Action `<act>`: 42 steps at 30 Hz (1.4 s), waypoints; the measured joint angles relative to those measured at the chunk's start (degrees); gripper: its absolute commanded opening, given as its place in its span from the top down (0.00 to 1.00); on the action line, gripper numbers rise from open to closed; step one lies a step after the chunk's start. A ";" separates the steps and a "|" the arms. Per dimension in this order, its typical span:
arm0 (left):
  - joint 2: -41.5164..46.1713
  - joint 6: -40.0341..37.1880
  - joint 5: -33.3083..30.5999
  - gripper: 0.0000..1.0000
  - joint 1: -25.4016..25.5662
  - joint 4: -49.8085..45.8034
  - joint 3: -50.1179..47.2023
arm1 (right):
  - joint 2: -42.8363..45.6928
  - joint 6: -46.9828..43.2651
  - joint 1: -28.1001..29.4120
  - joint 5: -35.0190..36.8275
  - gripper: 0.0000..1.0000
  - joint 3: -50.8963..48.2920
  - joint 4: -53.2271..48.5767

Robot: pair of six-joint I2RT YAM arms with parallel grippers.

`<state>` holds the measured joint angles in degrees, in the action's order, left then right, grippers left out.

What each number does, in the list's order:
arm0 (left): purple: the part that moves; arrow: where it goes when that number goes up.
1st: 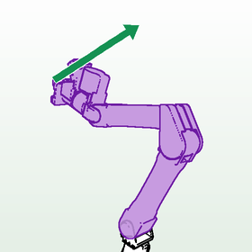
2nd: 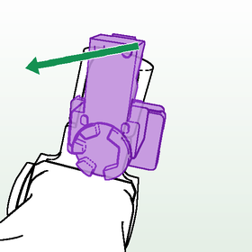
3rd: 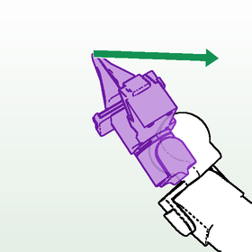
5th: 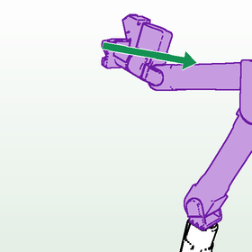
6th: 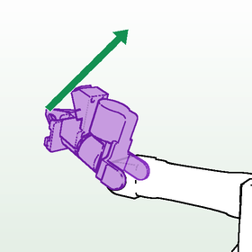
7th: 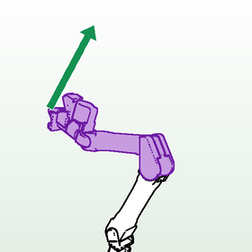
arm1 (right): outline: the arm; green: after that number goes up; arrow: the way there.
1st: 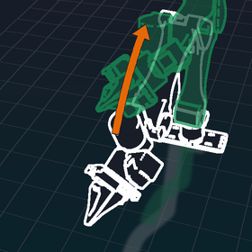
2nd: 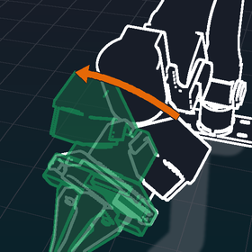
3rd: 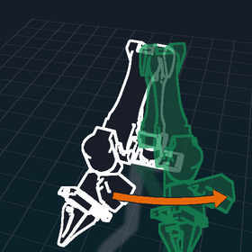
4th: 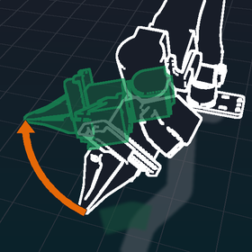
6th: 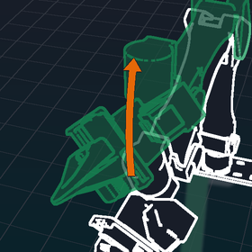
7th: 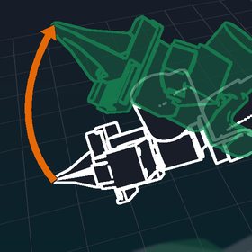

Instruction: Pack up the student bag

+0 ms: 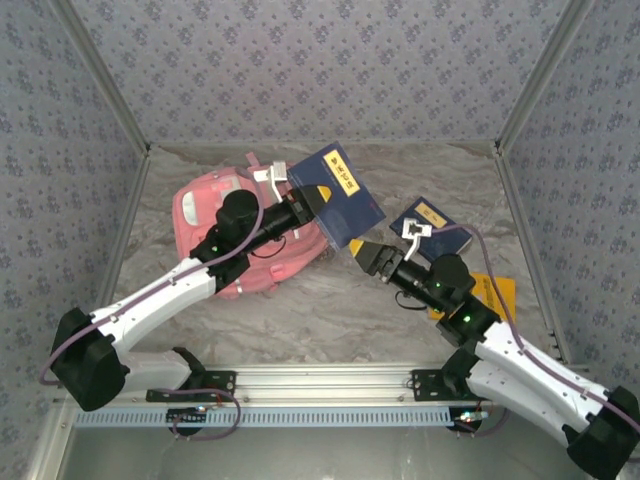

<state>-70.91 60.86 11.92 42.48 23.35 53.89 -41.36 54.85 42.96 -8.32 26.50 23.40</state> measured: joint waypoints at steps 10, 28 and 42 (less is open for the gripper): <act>0.00 4.96 -7.37 1.00 0.44 3.96 -1.75 | -10.67 -4.35 5.95 9.79 0.16 0.02 14.88; 0.09 8.68 -9.86 1.00 1.14 6.84 -5.09 | -20.20 0.15 0.70 11.34 0.35 1.16 29.18; 1.73 6.62 -10.78 0.92 1.77 6.49 -5.68 | -28.72 10.75 -1.16 8.09 1.00 2.95 42.10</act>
<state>-69.19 67.48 1.15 44.25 29.85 48.21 -70.08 65.60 41.80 -0.23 29.45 65.49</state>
